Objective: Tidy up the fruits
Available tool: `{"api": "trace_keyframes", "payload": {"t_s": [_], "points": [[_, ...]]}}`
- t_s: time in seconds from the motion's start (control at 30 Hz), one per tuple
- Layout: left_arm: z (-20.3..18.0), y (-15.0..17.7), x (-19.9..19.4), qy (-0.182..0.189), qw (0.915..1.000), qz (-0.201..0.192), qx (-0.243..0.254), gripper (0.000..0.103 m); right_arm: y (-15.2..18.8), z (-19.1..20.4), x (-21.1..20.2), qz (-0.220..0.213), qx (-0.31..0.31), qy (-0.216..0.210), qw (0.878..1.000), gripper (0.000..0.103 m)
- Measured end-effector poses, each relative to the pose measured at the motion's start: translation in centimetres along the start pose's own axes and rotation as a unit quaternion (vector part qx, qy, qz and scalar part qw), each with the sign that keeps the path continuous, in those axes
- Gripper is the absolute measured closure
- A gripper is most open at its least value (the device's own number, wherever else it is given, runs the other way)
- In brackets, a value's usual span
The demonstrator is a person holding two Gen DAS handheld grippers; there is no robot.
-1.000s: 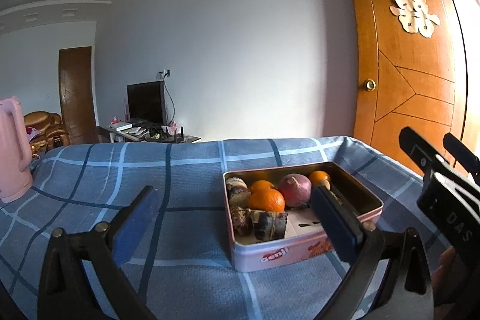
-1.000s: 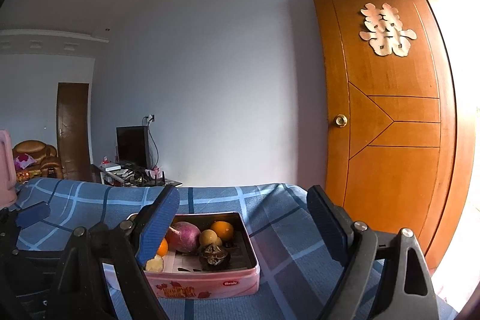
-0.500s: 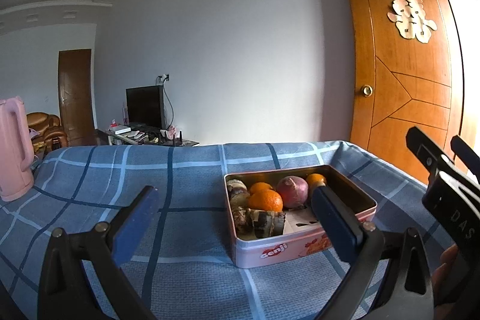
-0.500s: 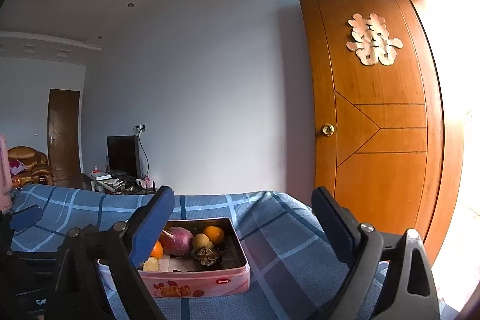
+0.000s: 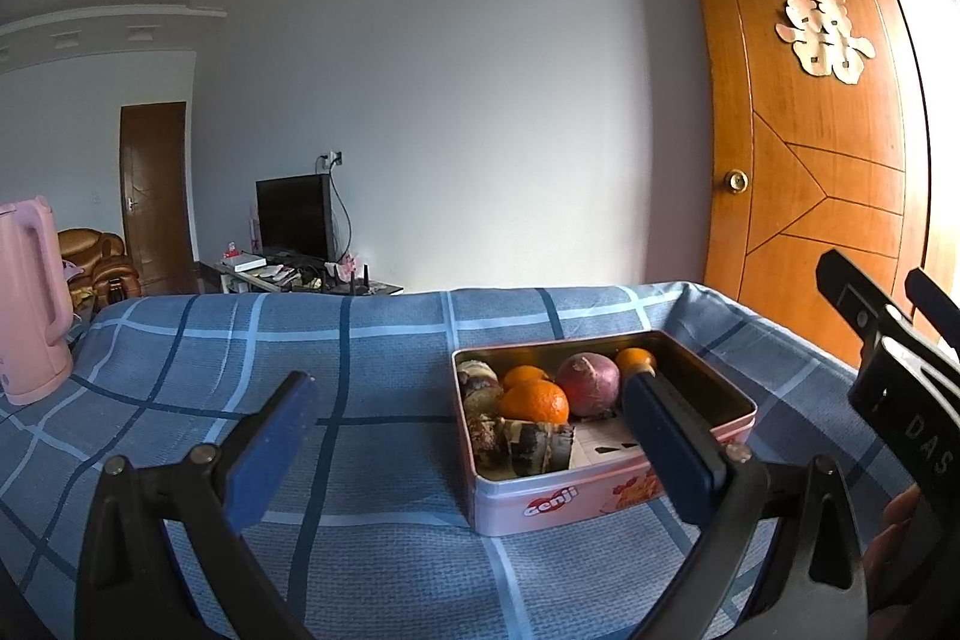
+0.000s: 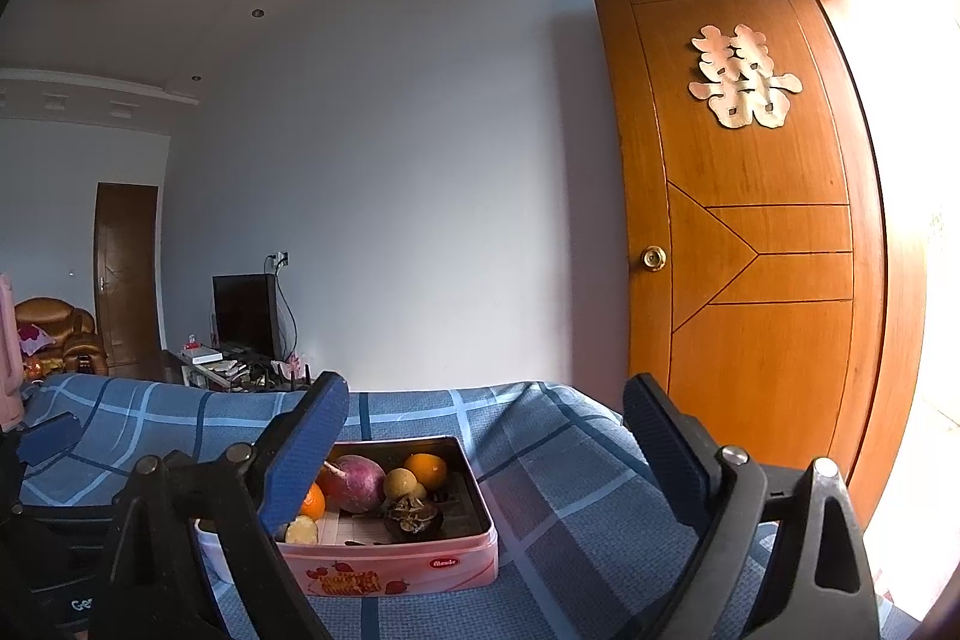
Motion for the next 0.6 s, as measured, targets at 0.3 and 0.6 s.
{"api": "trace_keyframes", "payload": {"t_s": [0.3,0.6], "points": [[-0.04,0.07,0.10,-0.002,1.0000,0.002,0.000,0.000,0.02,-0.11,0.04,0.001,0.001,0.002,1.000,0.009],[0.00,0.08,0.10,-0.002,1.0000,0.002,0.000,0.000,0.01,-0.24,-0.04,0.001,0.002,0.003,1.000,0.009]]}}
Point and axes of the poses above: each gripper's, at about its wrist camera, not at the fingertips, and x roughly the way its jaws point, z to its left, y to its underside, the point moved 3 cm from there along x, roughly the way its jaws point, and after that the axes turned 4 degrees about -y, right-handed, at the moved point
